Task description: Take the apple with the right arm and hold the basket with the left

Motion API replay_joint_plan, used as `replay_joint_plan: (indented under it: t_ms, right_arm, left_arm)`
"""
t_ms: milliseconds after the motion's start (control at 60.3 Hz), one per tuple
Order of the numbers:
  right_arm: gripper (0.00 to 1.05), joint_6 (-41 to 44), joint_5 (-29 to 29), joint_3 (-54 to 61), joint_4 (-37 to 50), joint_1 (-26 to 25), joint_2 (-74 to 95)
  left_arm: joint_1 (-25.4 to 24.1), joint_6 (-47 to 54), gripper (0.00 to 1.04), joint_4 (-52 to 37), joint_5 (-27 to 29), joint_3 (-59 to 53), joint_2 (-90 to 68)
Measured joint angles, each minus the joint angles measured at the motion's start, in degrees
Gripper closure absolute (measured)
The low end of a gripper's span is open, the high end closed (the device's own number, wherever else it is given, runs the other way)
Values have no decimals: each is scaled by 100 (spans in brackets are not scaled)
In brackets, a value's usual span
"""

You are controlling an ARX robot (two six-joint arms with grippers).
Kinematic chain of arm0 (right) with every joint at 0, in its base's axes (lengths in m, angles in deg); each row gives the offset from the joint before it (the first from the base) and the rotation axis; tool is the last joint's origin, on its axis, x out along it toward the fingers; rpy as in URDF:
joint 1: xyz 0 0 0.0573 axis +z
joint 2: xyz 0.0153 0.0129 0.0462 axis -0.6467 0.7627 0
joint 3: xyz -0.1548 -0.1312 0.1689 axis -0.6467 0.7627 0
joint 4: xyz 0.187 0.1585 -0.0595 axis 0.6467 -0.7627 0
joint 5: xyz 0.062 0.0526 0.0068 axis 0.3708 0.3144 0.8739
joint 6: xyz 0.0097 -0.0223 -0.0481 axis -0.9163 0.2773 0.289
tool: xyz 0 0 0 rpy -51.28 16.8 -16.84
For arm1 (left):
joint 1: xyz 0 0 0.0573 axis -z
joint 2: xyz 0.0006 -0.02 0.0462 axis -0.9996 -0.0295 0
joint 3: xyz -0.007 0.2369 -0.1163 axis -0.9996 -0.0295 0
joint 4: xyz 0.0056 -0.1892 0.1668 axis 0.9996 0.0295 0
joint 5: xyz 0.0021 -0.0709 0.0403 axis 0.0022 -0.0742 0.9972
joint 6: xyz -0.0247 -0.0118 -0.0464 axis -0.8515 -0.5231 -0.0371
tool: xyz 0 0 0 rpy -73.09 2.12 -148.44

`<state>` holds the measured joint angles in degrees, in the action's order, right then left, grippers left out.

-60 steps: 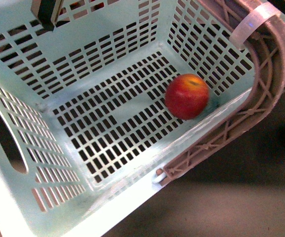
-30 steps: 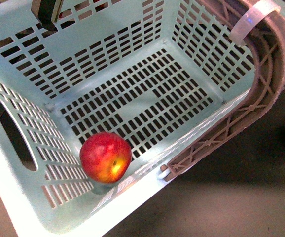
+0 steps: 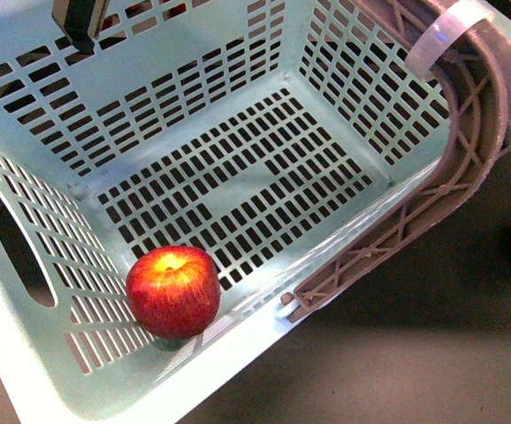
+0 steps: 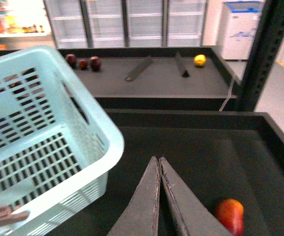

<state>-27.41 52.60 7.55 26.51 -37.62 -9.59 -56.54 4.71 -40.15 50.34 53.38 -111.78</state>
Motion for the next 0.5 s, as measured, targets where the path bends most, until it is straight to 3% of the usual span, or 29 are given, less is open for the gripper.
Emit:
replay_joint_plan:
  t_ms: [99, 497]
  right_arm:
    - [103, 0, 46, 90, -151, -234, -251]
    - [103, 2, 79, 382, -527, -249, -1051]
  left_arm:
    - [0, 4, 99, 0, 15, 0, 0]
    - [0, 2, 99, 0, 15, 0, 0]
